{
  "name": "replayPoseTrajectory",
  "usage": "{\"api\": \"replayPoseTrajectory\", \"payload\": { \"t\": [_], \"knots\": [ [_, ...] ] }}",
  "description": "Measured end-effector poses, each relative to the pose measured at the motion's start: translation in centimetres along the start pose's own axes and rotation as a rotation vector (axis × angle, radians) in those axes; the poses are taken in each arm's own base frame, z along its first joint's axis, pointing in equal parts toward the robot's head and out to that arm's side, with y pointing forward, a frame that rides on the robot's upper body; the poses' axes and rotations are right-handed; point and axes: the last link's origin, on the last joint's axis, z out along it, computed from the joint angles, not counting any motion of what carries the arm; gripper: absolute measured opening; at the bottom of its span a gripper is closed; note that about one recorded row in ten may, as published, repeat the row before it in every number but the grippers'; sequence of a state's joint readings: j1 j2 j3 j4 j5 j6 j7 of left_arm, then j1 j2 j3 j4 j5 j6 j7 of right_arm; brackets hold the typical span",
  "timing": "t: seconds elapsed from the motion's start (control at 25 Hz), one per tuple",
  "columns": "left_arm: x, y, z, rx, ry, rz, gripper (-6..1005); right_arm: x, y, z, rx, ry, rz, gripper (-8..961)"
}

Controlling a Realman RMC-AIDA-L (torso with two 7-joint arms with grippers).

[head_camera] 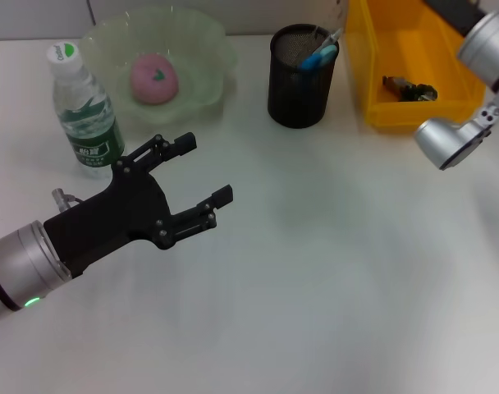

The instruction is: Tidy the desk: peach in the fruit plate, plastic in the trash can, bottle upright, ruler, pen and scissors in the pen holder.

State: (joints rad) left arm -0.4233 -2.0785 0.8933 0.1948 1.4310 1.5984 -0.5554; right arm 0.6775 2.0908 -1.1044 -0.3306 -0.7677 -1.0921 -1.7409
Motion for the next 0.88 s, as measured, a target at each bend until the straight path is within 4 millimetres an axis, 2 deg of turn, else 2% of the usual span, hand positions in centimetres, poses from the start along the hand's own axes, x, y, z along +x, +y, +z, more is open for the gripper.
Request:
{"api": "replayPoseTrajectory", "payload": {
  "t": [0.2,0.28,0.36,0.4,0.52,0.56,0.6,0.64,0.88],
  "knots": [
    [-0.1,0.1,0.0,0.000,-0.002,-0.013,828,1.1,-0.3,-2.0,0.071,0.167,0.185,498],
    [-0.1,0.2,0.0,-0.002,-0.002,-0.023,828,1.5,-0.2,-3.3,0.104,0.255,0.343,507],
    [-0.2,0.2,0.0,-0.002,-0.003,-0.028,828,1.9,0.2,-5.0,0.159,0.351,0.653,516],
    [-0.1,0.2,0.0,-0.003,-0.002,-0.034,828,1.9,0.2,-5.0,0.159,0.351,0.653,521],
    [-0.1,0.0,0.2,-0.005,-0.005,-0.056,828,2.4,0.4,-6.0,0.224,0.396,0.909,535],
    [-0.1,0.0,0.2,-0.005,-0.005,-0.056,828,2.4,0.4,-6.0,0.224,0.396,0.909,540],
    [-0.1,-0.1,0.3,-0.005,-0.007,-0.066,828,2.4,0.5,-6.4,0.256,0.394,1.054,544],
    [-0.1,-0.1,0.3,-0.005,-0.007,-0.066,828,2.4,0.5,-6.4,0.256,0.394,1.054,549],
    [0.0,-0.3,0.3,0.000,-0.006,-0.078,827,2.6,1.1,-6.7,0.356,0.353,1.599,577]
  ]
}}
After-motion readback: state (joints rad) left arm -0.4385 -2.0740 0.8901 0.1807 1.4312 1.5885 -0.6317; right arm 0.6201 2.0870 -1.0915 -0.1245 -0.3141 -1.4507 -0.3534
